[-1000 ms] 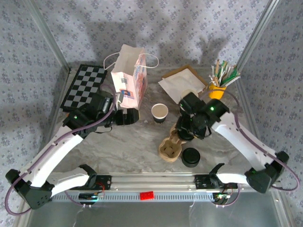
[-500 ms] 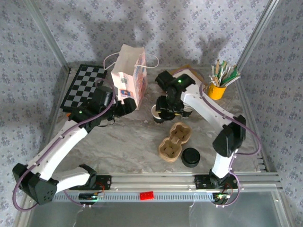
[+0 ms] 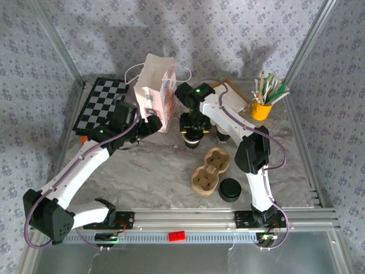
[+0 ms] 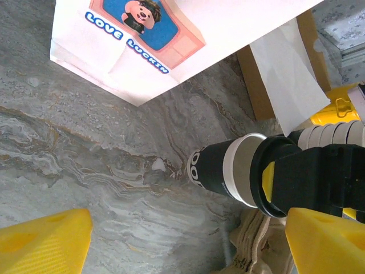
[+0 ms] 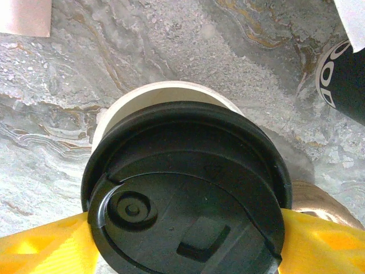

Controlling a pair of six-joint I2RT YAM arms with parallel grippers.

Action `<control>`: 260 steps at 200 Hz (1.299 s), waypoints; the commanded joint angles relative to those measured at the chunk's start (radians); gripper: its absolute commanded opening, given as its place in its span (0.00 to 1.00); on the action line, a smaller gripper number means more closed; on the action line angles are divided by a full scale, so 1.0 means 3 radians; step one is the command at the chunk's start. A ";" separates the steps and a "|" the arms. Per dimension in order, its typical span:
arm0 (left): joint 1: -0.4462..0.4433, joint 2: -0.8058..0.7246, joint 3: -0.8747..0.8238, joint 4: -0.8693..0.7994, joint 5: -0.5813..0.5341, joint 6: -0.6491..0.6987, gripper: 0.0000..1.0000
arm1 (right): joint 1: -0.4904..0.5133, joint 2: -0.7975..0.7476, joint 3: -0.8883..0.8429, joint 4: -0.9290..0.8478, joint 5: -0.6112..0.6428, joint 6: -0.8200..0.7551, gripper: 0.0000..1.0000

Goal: Pack the takeout coffee

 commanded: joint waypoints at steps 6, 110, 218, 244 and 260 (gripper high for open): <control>0.0013 0.0044 0.0016 0.0129 0.0071 0.0007 0.88 | 0.0037 0.0093 0.0092 -0.0157 0.0060 -0.0062 0.77; 0.0048 0.0091 0.0012 0.0119 0.0143 0.0050 0.88 | 0.0052 0.0228 0.0189 -0.0074 -0.0006 -0.0092 0.78; 0.0053 0.0040 -0.0004 0.0088 0.0194 0.0081 0.87 | 0.0024 0.0135 0.0147 -0.0146 0.0126 -0.0024 0.84; 0.0054 0.0024 -0.0007 0.0088 0.0211 0.0079 0.87 | 0.0031 0.0094 0.0143 -0.0127 0.0147 -0.0019 0.85; 0.0053 0.0022 0.0000 0.0086 0.0223 0.0074 0.87 | 0.0013 0.0096 0.0148 -0.0126 0.0119 -0.0018 0.85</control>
